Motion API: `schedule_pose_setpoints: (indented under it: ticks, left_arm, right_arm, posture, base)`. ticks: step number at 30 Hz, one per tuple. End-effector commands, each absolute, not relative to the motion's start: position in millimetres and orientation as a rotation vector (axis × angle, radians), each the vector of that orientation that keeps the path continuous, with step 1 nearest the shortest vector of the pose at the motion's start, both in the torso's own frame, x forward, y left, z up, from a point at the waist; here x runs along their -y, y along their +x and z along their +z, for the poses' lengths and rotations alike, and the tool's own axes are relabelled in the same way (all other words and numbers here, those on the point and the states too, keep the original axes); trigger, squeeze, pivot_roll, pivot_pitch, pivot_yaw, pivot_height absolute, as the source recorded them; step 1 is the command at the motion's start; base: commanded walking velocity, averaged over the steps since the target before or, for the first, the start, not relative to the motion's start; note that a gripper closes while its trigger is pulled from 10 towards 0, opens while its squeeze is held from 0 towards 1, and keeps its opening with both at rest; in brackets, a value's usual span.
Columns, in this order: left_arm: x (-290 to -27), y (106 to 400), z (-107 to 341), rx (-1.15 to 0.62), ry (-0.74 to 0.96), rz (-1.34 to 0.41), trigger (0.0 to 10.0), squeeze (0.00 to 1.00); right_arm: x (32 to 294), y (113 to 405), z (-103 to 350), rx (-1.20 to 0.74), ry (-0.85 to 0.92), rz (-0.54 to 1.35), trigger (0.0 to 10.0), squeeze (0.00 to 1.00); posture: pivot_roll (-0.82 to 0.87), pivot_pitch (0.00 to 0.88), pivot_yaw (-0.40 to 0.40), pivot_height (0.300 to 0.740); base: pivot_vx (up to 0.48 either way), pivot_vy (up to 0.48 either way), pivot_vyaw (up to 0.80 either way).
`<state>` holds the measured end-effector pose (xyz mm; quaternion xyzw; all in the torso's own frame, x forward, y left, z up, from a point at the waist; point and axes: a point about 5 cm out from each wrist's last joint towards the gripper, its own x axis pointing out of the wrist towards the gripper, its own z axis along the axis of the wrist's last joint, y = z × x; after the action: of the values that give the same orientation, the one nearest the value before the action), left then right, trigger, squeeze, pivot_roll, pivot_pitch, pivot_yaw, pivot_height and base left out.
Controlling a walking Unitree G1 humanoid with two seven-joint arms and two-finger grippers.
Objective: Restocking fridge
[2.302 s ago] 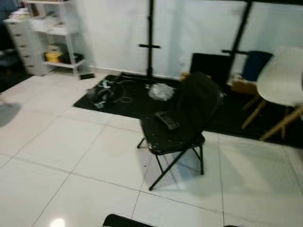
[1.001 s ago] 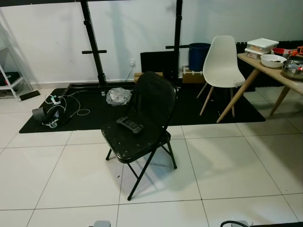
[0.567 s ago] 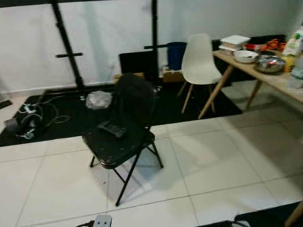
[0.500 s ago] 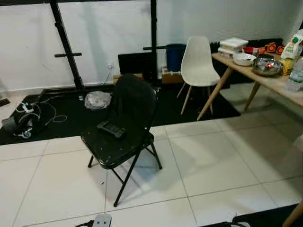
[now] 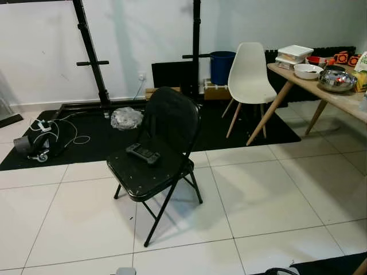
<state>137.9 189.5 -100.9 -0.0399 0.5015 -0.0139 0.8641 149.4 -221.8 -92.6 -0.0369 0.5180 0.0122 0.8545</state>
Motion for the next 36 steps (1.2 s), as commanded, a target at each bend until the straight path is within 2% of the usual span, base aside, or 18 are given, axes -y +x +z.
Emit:
schedule_pose_setpoints:
  ticks: [1,25,32,36]
  left_arm:
    - [-187.5,136.2,-102.0,-1.061,-0.090,-0.027,10.0,0.00]
    - [-184.0,135.2,-102.7,-1.065,-0.098,-0.042,10.0,0.00]
    - [-191.1,137.0,-101.1,-1.064,-0.073,-0.052,10.0,0.00]
    - [-196.2,137.1,-100.3,-1.064,-0.061,-0.046,10.0,0.00]
  right_arm:
    - [220.4,147.4,-93.7,-1.096,-0.084,0.032,10.0,0.00]
    - [222.3,145.2,-94.2,-1.101,-0.075,0.016,10.0,0.00]
    - [218.8,143.6,-95.4,-1.100,-0.066,0.017,10.0,0.00]
    - [228.1,134.3,-96.6,-1.116,-0.060,-0.015,10.0,0.00]
  posture:
    - [-0.06,0.000,0.009,0.740]
    - [-0.07,0.000,0.017,0.740]
    - [-0.10,0.000,0.042,0.740]
    - [-0.09,0.000,0.046,0.740]
  base:
    - [0.000,0.000,0.00]
    - [0.000,0.000,0.00]
    - [0.000,0.000,0.00]
    - [0.000,0.000,0.00]
